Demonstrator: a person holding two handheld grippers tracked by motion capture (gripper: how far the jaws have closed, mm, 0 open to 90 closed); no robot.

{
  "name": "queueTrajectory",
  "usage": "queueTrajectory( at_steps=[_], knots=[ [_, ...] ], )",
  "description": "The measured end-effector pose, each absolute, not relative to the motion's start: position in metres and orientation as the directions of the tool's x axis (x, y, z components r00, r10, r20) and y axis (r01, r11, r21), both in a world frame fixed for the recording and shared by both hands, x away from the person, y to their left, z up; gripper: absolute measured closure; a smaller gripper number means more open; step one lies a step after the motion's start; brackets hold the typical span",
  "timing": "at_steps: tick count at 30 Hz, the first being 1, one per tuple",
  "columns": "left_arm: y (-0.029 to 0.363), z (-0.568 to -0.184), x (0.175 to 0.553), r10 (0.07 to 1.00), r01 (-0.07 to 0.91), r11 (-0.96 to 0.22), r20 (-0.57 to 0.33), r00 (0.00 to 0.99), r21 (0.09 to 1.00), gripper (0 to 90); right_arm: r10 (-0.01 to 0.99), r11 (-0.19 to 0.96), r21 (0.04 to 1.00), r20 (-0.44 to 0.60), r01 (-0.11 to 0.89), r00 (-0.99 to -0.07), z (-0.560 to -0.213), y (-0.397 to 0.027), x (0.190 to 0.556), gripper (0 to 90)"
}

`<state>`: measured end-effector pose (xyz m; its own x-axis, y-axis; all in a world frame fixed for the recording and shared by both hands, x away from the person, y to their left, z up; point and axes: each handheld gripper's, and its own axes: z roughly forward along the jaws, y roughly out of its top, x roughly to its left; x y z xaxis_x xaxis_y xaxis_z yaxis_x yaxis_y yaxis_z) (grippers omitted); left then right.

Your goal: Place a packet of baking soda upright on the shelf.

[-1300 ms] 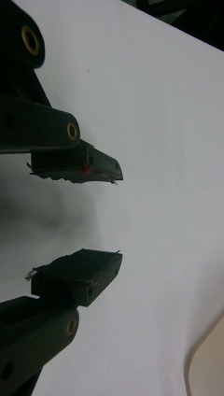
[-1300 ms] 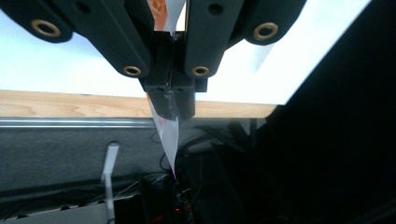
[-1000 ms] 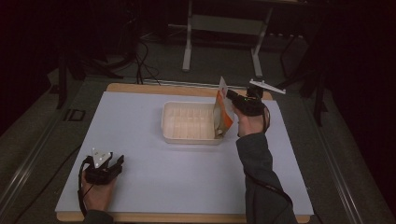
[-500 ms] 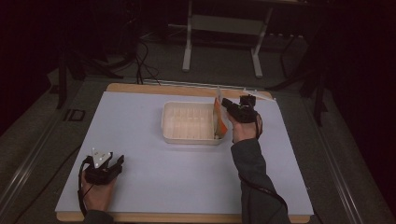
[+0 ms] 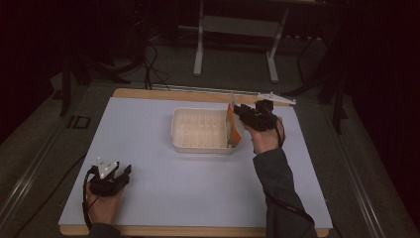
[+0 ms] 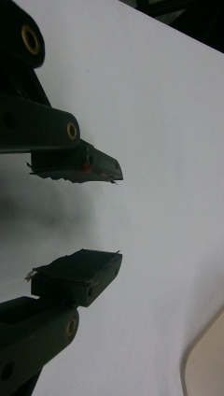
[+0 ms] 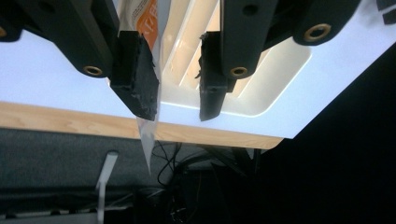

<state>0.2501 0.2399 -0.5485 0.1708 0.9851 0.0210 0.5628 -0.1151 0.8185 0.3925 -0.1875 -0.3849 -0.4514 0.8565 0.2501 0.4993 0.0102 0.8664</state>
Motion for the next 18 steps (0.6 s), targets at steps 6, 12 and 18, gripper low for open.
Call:
queueTrajectory(
  at_steps=[6,12,18],
  knots=[
    [0.240,-0.549,0.250,0.986,0.561,-0.110,0.017,0.168,0.821,53.5,0.853,0.059,0.871,0.209,0.487,-0.478,-0.373,-0.195,0.381,65.6],
    [0.239,-0.549,0.250,0.985,0.562,-0.115,0.021,0.171,0.819,53.5,0.847,0.107,0.872,0.172,0.478,-0.504,-0.366,-0.208,0.369,65.4],
    [0.239,-0.549,0.250,0.985,0.562,-0.114,0.021,0.169,0.819,53.5,0.837,0.144,0.865,0.152,0.480,-0.526,-0.369,-0.219,0.357,65.3]
  ],
)
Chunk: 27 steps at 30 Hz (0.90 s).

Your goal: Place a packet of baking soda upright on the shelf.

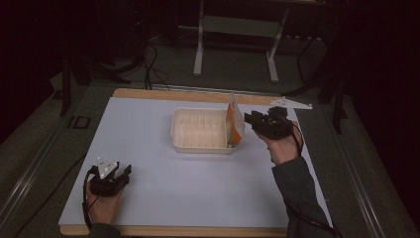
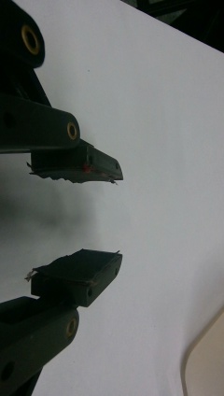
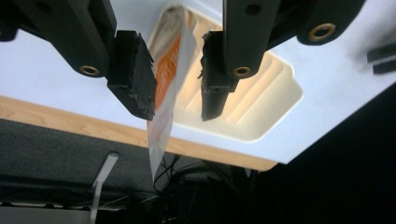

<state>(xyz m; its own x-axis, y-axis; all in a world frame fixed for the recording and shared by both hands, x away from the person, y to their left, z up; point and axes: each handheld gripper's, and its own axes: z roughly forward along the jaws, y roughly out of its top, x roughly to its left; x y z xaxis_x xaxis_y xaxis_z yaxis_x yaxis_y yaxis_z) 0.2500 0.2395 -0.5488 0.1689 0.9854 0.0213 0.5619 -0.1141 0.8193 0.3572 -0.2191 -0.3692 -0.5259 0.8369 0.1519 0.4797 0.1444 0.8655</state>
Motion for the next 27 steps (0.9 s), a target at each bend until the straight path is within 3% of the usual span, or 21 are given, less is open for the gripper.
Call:
queueTrajectory(
  at_steps=[16,27],
  knots=[
    [0.239,-0.548,0.249,0.985,0.561,-0.114,0.022,0.169,0.820,53.5,0.831,0.196,0.833,0.138,0.517,-0.538,-0.402,-0.244,0.330,64.8],
    [0.239,-0.548,0.249,0.986,0.559,-0.109,0.018,0.166,0.822,53.5,0.845,0.236,0.786,0.125,0.572,-0.520,-0.457,-0.245,0.322,63.7]
  ],
)
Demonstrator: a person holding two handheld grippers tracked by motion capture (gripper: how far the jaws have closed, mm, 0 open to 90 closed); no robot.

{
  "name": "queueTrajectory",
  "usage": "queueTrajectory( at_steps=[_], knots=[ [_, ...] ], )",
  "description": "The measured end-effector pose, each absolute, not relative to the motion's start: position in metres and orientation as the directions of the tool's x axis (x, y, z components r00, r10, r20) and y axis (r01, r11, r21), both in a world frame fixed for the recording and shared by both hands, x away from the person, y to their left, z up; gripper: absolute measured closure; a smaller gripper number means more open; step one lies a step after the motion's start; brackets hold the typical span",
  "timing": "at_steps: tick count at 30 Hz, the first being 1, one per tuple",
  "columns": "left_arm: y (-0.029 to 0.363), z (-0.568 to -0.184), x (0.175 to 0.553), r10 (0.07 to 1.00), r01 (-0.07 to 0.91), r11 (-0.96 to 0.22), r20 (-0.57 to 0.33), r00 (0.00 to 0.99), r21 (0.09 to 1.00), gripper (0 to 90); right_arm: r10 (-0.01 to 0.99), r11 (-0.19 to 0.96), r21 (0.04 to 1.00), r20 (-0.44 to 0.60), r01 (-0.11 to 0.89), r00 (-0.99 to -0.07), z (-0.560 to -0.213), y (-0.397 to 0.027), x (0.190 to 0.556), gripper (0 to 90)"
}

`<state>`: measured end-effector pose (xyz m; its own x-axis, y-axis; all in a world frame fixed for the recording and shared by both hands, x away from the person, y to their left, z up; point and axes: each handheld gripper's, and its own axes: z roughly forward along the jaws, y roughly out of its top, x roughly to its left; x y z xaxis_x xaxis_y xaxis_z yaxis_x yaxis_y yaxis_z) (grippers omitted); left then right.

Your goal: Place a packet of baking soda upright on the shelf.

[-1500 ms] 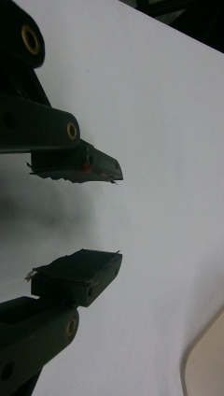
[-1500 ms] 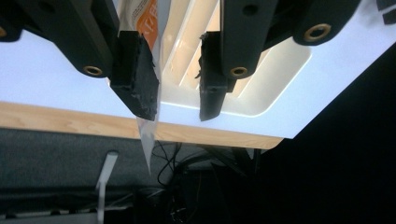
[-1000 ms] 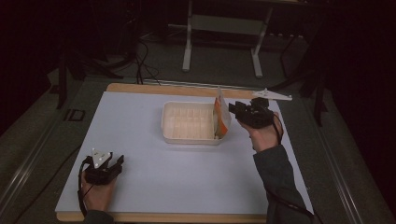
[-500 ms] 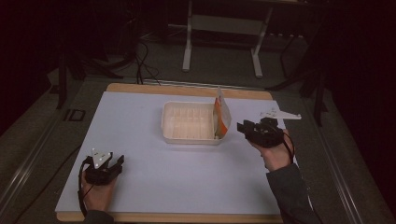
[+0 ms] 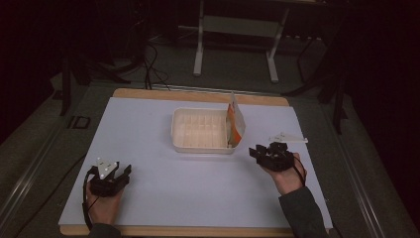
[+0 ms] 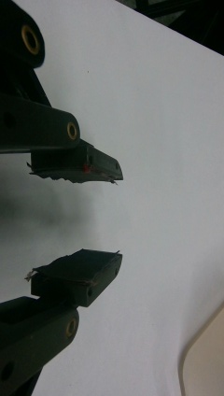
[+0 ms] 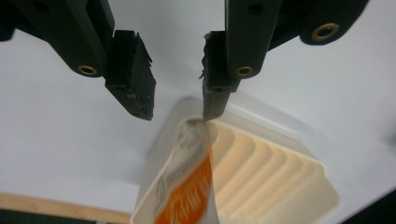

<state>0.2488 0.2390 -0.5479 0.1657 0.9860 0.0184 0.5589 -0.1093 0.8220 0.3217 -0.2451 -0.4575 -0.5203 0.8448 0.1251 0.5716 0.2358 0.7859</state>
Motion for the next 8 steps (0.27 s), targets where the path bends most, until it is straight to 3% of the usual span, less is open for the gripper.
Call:
queueTrajectory(
  at_steps=[8],
  knots=[
    [0.239,-0.547,0.249,0.986,0.556,-0.112,0.021,0.168,0.823,53.5,0.846,0.221,0.769,0.155,0.600,-0.511,-0.489,-0.243,0.315,62.6]
  ],
)
